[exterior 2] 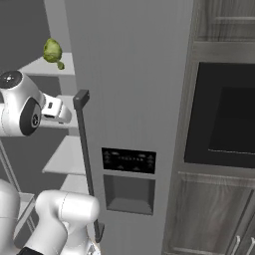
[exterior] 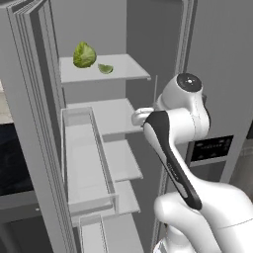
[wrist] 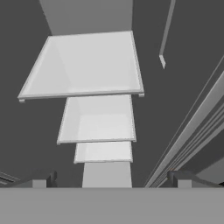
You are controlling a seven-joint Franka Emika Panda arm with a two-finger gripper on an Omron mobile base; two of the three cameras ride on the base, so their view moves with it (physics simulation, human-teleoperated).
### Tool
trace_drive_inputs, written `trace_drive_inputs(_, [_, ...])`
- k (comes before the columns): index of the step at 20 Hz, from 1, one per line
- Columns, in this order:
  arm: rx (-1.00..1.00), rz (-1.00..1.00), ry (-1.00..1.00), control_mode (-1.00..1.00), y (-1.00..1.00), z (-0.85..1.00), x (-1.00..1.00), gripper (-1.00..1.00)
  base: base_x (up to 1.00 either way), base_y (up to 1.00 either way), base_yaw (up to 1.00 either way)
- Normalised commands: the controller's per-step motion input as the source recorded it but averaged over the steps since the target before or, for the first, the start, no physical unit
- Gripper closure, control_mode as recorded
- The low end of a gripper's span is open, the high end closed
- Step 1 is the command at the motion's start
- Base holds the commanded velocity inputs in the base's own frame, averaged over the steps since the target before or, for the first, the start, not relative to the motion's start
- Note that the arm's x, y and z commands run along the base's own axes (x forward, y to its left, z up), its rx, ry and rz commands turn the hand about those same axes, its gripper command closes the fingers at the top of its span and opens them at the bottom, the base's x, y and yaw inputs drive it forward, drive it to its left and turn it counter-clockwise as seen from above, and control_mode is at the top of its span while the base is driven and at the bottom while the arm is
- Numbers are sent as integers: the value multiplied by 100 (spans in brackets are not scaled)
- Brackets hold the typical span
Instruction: Take the lemon wedge from the fridge and place it on the plate with fish on the dining counter.
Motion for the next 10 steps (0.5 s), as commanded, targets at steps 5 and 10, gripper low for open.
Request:
trace_drive_inputs(5, [0,0,0,100,0,0,0,-100,-9,19,0])
trace_drive_inputs(10, [0,0,0,100,0,0,0,-100,0,0,0])
